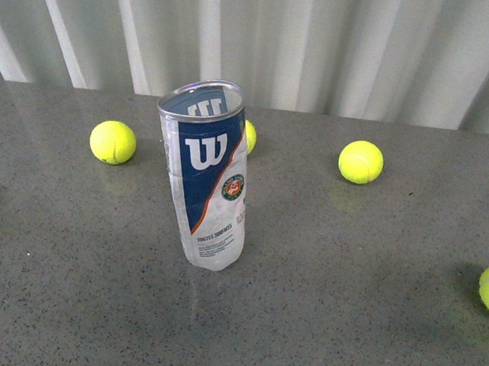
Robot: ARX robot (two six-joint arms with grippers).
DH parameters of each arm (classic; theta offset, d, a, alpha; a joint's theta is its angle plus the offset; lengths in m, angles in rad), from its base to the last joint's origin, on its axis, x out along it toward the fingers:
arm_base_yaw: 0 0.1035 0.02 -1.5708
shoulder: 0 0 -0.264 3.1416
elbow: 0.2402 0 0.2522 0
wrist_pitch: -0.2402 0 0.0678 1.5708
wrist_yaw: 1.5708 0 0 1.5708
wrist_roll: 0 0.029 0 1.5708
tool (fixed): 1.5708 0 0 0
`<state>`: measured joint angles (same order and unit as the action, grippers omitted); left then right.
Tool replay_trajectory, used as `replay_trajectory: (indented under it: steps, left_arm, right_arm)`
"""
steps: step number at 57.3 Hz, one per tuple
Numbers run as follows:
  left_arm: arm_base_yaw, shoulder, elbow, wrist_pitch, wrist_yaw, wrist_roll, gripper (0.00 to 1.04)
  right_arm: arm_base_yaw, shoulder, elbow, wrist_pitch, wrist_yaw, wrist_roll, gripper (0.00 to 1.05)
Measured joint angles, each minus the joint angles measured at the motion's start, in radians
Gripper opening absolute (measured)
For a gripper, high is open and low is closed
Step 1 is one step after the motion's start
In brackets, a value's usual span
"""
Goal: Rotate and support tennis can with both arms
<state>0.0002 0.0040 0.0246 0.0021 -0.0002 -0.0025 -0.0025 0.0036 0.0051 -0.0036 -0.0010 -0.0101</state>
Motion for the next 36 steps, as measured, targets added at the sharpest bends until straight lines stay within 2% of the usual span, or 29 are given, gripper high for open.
replay_trajectory:
  steps: [13,36]
  left_arm:
    - [0.000,0.000,0.000,0.000,0.000,0.000,0.99]
    - [0.000,0.000,0.000,0.000,0.000,0.000,0.98]
  right_arm:
    - [0.000,0.000,0.000,0.000,0.000,0.000,0.98]
    - [0.000,0.000,0.000,0.000,0.000,0.000,0.98]
